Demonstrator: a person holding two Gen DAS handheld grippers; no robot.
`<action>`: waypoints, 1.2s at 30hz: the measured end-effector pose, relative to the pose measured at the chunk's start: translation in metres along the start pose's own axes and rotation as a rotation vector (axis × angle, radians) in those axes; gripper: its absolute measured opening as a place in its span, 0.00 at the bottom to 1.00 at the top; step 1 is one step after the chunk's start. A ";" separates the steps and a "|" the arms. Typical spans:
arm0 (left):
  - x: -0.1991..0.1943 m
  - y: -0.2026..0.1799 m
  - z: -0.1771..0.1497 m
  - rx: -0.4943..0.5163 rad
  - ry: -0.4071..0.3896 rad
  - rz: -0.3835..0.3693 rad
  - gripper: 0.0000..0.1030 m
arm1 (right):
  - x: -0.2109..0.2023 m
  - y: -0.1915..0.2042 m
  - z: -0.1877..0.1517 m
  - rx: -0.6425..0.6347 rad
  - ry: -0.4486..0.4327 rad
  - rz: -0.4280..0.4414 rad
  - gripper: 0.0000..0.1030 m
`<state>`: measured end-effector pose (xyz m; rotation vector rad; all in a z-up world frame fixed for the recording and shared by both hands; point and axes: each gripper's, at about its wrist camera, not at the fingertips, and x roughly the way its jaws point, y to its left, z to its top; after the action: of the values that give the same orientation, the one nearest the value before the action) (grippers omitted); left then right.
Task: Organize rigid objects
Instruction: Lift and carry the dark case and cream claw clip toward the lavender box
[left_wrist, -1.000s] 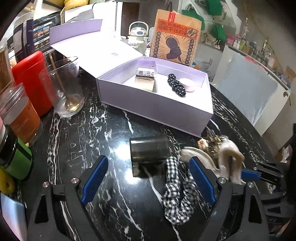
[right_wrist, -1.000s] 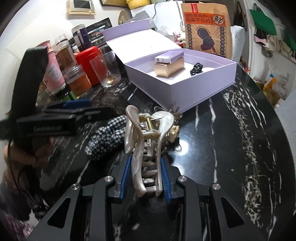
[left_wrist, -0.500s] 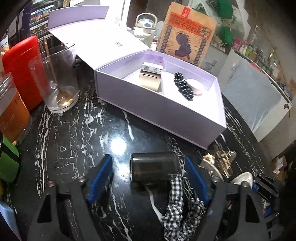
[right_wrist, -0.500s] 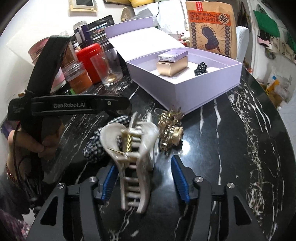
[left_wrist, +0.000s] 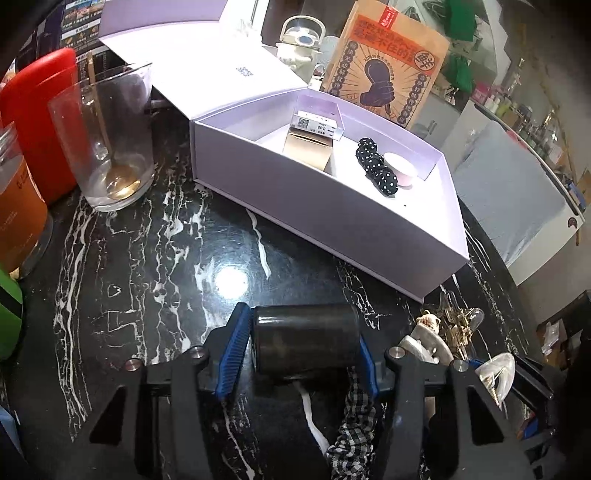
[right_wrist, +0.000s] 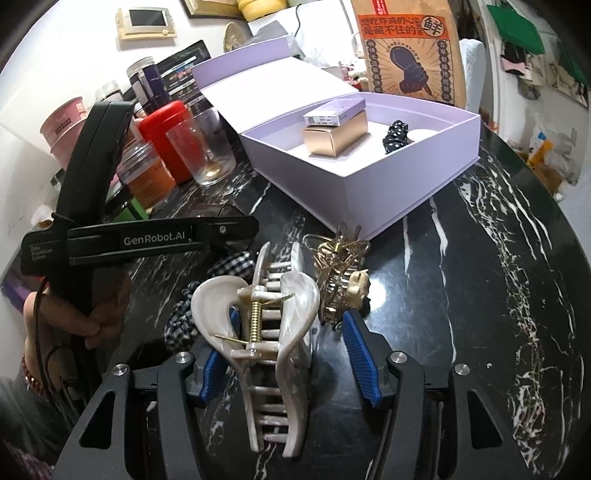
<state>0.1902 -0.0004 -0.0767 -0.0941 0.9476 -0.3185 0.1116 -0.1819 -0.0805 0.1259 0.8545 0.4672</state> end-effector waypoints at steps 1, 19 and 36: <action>-0.002 -0.002 -0.002 0.013 -0.005 0.008 0.48 | 0.000 0.000 0.000 -0.001 -0.001 0.004 0.42; -0.039 0.004 -0.026 -0.004 -0.038 0.021 0.43 | -0.011 0.014 -0.009 -0.057 -0.015 -0.032 0.35; -0.083 -0.015 -0.064 0.027 -0.060 0.024 0.43 | -0.044 0.042 -0.030 -0.081 -0.064 -0.022 0.35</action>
<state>0.0903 0.0146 -0.0462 -0.0670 0.8844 -0.3051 0.0500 -0.1657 -0.0572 0.0563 0.7723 0.4744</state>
